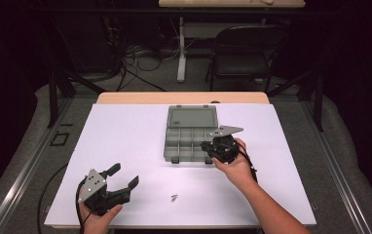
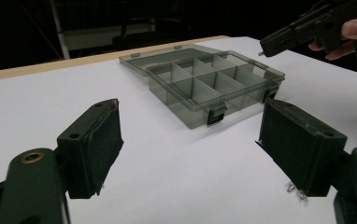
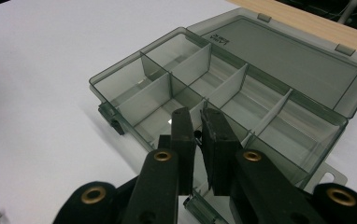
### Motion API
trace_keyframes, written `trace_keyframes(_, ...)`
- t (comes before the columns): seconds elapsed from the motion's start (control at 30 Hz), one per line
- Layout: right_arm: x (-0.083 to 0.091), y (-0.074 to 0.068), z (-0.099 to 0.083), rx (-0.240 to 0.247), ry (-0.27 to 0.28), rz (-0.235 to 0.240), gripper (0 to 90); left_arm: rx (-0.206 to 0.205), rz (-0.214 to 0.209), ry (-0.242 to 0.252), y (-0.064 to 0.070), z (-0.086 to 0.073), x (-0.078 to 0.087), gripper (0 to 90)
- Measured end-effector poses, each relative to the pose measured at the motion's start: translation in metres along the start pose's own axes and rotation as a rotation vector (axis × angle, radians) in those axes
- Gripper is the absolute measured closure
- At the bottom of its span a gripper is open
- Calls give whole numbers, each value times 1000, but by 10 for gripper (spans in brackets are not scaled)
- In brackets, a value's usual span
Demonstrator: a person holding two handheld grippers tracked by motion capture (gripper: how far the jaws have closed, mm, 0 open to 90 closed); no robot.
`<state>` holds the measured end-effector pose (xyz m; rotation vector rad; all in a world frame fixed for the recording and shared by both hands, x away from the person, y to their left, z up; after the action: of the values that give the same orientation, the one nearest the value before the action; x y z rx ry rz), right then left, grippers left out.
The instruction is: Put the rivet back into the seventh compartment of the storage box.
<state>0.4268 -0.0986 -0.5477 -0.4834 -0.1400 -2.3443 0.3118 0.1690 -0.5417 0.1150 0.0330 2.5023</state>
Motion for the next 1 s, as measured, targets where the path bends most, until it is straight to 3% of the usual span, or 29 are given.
trace_keyframes(1.0, -29, 7, -19, -3, -61, -32, 833, 3, -2, -2, 0, 0, 0, 208)
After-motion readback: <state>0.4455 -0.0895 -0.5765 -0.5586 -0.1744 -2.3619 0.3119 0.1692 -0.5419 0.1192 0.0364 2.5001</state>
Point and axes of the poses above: each handheld gripper's, and its own axes: x roughly backward along the jaws, z roughly out of its top, y roughly to its right, the point moved 9 cm from there along -x, roughly forward along the jaws, and after that the axes turned 13 degrees about y, right-handed, at the moved point
